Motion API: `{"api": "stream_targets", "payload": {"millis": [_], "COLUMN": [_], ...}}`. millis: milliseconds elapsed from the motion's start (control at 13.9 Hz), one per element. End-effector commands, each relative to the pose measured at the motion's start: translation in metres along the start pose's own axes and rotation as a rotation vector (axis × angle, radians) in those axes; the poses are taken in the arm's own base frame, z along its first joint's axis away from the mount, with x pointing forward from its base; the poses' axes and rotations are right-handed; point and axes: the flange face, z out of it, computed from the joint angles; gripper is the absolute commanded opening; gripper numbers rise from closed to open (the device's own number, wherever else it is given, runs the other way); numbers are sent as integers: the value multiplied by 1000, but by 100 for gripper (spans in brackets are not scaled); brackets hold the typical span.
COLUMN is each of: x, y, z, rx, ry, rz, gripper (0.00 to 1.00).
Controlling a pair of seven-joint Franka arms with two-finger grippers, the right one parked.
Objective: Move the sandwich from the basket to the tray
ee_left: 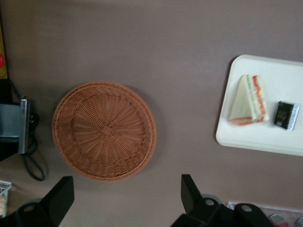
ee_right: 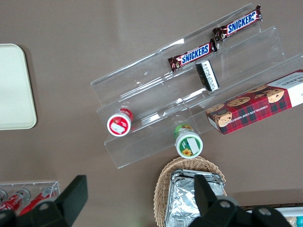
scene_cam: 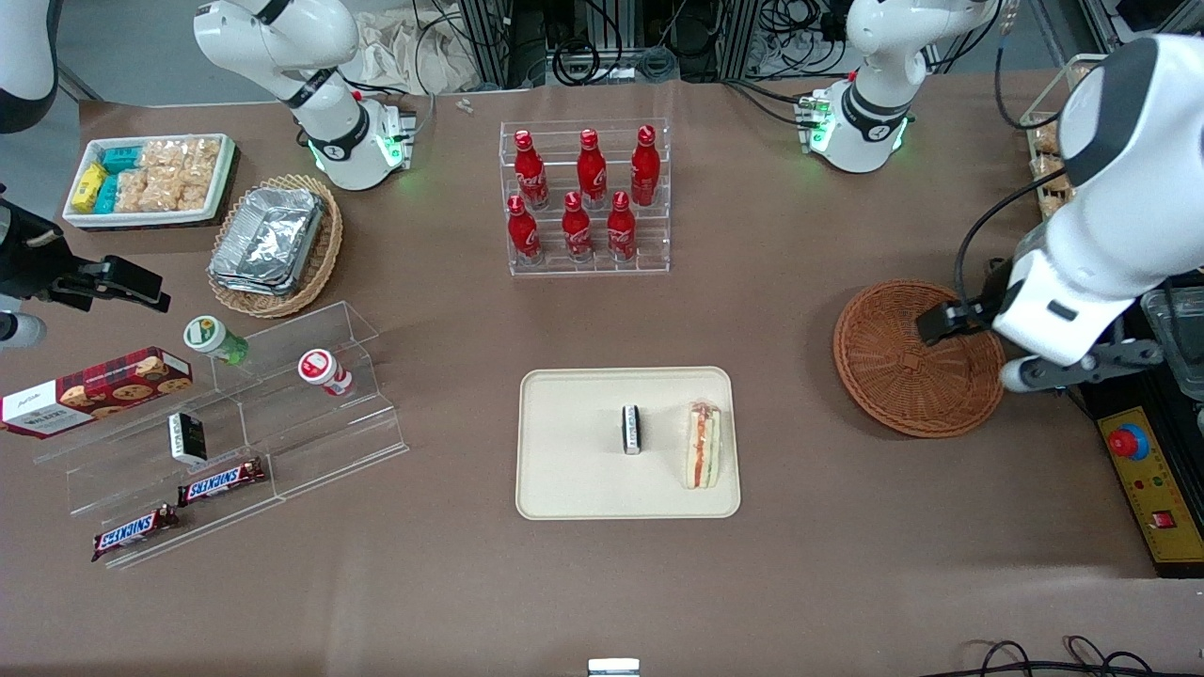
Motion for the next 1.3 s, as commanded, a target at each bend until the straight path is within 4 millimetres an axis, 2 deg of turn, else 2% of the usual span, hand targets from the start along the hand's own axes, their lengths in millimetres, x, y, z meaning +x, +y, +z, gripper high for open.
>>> {"api": "stream_targets", "payload": {"millis": [0,72,144,216,360,432,793,1225], "x": [-52,-67,-69,-62,-35,-28,-23,-15], "y": [-29,-31,-36,-38,-53,-57,-57,-57], "z": [21,31,35,31,29,32,20,29], "rx": [5,21,27,14,-31,-40,-40,-55], "ry": [47,77,90,93,83,68,82,64], "rz": [11,6,24,50,-2,-21,-53,-45], "gripper": [100,100,100,100,100,100,100,100]}}
